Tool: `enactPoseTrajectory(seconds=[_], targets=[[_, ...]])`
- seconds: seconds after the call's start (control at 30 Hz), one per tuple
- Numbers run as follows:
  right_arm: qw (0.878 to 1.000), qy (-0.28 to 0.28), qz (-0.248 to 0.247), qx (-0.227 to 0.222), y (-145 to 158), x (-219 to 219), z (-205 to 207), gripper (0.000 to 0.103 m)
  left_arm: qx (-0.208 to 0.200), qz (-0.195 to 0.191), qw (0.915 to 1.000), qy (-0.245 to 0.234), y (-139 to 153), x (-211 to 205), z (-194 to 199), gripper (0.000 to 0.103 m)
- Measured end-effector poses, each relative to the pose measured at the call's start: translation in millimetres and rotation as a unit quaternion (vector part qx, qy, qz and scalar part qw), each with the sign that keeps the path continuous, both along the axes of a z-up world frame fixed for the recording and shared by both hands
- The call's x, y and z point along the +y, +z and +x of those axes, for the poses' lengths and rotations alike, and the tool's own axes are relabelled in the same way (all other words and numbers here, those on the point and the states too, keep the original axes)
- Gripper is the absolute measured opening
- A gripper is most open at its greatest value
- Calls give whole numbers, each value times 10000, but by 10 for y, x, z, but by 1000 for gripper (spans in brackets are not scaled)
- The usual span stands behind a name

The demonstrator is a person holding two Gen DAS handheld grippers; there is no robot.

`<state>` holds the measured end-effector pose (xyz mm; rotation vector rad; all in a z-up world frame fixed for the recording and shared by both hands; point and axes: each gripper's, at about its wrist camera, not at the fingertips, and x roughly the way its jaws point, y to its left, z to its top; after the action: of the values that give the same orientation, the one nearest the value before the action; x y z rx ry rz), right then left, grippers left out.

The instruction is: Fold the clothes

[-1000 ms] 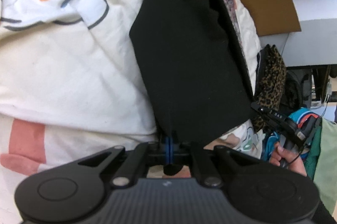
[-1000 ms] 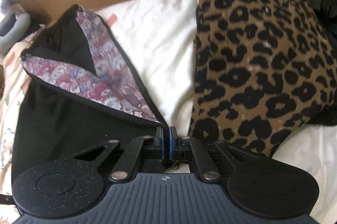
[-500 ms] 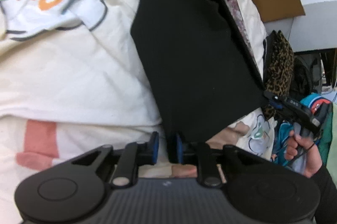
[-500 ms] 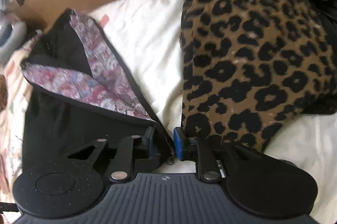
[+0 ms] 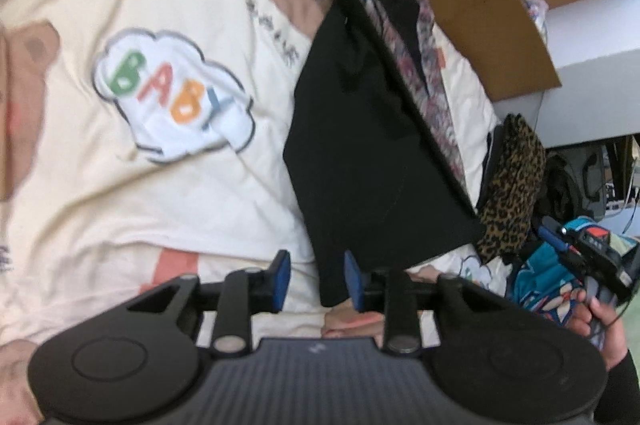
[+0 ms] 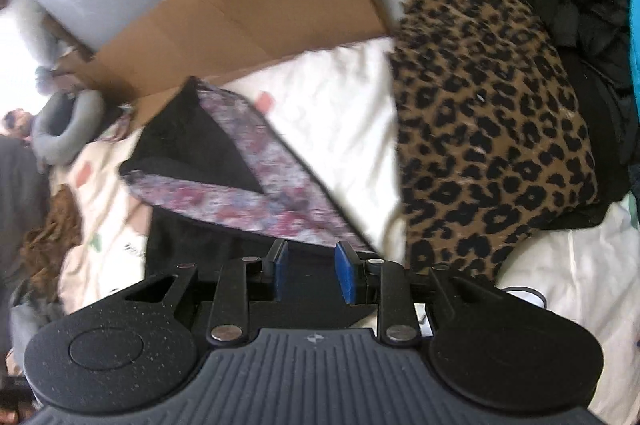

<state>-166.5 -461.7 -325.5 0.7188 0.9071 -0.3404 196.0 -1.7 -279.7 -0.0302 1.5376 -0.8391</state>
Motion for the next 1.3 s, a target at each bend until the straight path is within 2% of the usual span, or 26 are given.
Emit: enactPoseTrajectory(seconds=[0.1,0.17,0.33,0.4,0.6,0.7,0.87,1.0,1.07,1.2,1.3], targets=[[9999,71,-28,-65,266,71,-15,33,-176,56,9998,45,290,26,60,39],[9999,106,-67,-115,435,102,-30,33,-331,61,9994,55,501,50,100,39],[9988,342,-312,-126,876,163,-47,34,-609,-17,9981,113,996,74,133,55],[9983,394,-408,-128,1036,173,-65,42,-727,36,9973,114,1160,83,146,61],[9952,666,-689,-210,1476,190,-83,51,-1081,89,9939,174,1570,70,210,71],[9934,776,-785,-310,1593,167,-70,60,-1169,137,9927,269,1714,6,255,71],[9932,791,-716,-466,1591,71,-67,60,-1215,112,9920,310,1976,-268,376,72],[9939,753,-582,-557,1477,7,-37,60,-1180,-93,9923,370,2235,-559,492,82],[9939,779,-528,-584,1397,2,-14,60,-1260,-90,9914,343,2316,-708,535,83],[9940,792,-496,-565,1226,15,46,61,-1440,-10,9894,195,2396,-1040,641,83],[9945,718,-466,-609,1106,37,75,61,-1459,35,9892,129,2349,-1251,739,84]])
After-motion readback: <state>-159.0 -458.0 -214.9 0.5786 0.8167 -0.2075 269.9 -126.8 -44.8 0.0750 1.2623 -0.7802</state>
